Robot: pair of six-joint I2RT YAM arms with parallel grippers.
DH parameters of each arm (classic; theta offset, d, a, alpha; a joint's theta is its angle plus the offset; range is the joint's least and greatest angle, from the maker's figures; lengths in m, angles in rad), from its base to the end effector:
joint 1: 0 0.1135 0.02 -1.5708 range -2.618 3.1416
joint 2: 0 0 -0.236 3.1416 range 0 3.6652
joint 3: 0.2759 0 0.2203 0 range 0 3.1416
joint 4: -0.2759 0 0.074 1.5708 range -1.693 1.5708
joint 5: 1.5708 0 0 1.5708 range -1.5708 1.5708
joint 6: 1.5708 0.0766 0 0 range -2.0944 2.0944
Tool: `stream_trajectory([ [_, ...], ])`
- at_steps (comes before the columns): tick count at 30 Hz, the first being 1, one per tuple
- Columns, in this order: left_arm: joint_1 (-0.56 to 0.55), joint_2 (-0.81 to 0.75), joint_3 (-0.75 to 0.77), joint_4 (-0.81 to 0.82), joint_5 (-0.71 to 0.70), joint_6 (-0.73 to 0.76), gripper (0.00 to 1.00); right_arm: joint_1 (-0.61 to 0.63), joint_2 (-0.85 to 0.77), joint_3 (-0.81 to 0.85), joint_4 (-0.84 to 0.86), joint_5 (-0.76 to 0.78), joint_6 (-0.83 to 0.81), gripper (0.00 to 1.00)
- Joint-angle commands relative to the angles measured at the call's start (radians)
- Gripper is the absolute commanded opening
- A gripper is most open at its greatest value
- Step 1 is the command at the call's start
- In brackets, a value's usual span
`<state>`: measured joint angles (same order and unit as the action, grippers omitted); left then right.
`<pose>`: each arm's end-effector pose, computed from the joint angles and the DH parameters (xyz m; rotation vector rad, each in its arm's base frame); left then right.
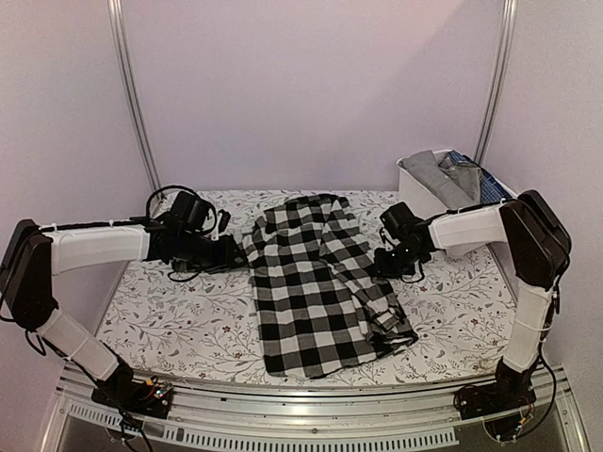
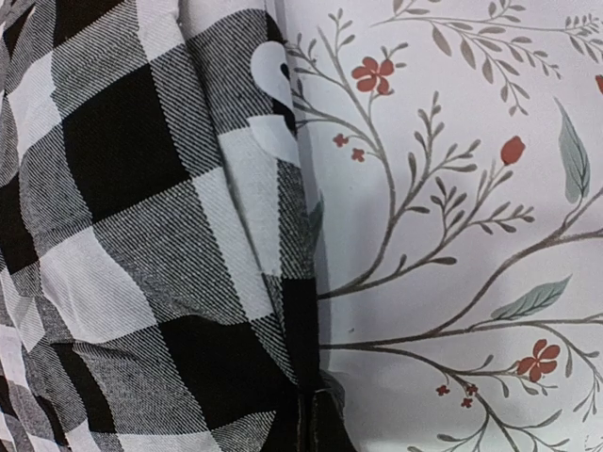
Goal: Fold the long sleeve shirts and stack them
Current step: Move the right arm to the center of the board with the 1/3-folded shirt, then pick up the sleeve from the corner of the board.
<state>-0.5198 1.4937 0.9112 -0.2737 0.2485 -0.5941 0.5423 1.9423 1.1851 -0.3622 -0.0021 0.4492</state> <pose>0.2588 -0.1698 0.1703 0.0242 2.5559 -0.7746 0.3140 0.1894 0.0959 -0.1277 2.7268 0.3007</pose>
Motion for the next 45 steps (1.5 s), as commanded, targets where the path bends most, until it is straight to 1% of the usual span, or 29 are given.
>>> stream_trajectory([
  [1, 0.061, 0.014, -0.01, 0.024, -0.048, -0.033, 0.33, -0.004, -0.041, -0.104, -0.095, 0.055, 0.004, 0.0],
  [8, 0.144, 0.041, 0.008, 0.029, -0.052, -0.035, 0.34, 0.001, -0.203, -0.279, -0.047, 0.012, 0.103, 0.0],
  [11, 0.198, 0.06, 0.029, 0.024, -0.08, -0.046, 0.34, 0.002, -0.244, -0.319, -0.025, 0.012, 0.124, 0.02],
  [12, 0.218, 0.064, 0.036, 0.024, -0.093, -0.05, 0.34, 0.004, -0.247, -0.322, -0.022, 0.012, 0.125, 0.04],
  [13, 0.235, 0.066, 0.038, 0.025, -0.113, -0.055, 0.34, 0.003, -0.25, -0.322, -0.021, 0.013, 0.125, 0.08],
  [15, 0.274, 0.071, 0.041, 0.023, -0.168, -0.068, 0.35, 0.004, -0.26, -0.311, -0.019, 0.013, 0.126, 0.21],
  [17, 0.32, 0.078, 0.04, 0.032, -0.179, -0.074, 0.35, 0.004, -0.279, -0.295, -0.019, 0.017, 0.122, 0.33],
  [19, 0.36, 0.089, 0.042, 0.049, -0.176, -0.067, 0.37, 0.005, -0.307, -0.274, -0.02, 0.024, 0.113, 0.42],
  [23, 0.412, 0.164, 0.095, 0.029, -0.201, -0.03, 0.41, 0.005, -0.362, -0.237, -0.012, 0.043, 0.085, 0.63],
  [26, 0.433, 0.244, 0.138, 0.028, -0.177, -0.016, 0.44, 0.013, -0.392, -0.217, 0.01, 0.037, 0.056, 0.71],
  [28, 0.437, 0.294, 0.181, 0.009, -0.171, -0.011, 0.46, 0.031, -0.4, -0.204, 0.015, 0.024, 0.04, 0.74],
  [30, 0.438, 0.335, 0.203, 0.01, -0.165, -0.015, 0.48, 0.062, -0.392, -0.186, -0.001, 0.036, 0.04, 0.75],
  [33, 0.441, 0.378, 0.23, 0.009, -0.168, -0.019, 0.48, 0.106, -0.37, -0.175, -0.024, 0.059, 0.049, 0.74],
  [35, 0.443, 0.406, 0.251, 0.0, -0.171, -0.019, 0.43, 0.126, -0.366, -0.181, -0.021, 0.057, 0.058, 0.73],
  [36, 0.444, 0.42, 0.263, -0.003, -0.174, -0.019, 0.4, 0.131, -0.365, -0.184, -0.018, 0.054, 0.062, 0.73],
  [41, 0.466, 0.494, 0.348, -0.044, -0.196, 0.002, 0.09, 0.148, -0.353, -0.193, 0.012, 0.022, 0.078, 0.72],
  [43, 0.485, 0.511, 0.388, -0.06, -0.198, 0.018, 0.02, 0.156, -0.336, -0.193, 0.024, 0.015, 0.081, 0.72],
  [45, 0.503, 0.523, 0.43, -0.079, -0.194, 0.038, 0.0, 0.159, -0.32, -0.193, 0.037, 0.013, 0.082, 0.72],
])
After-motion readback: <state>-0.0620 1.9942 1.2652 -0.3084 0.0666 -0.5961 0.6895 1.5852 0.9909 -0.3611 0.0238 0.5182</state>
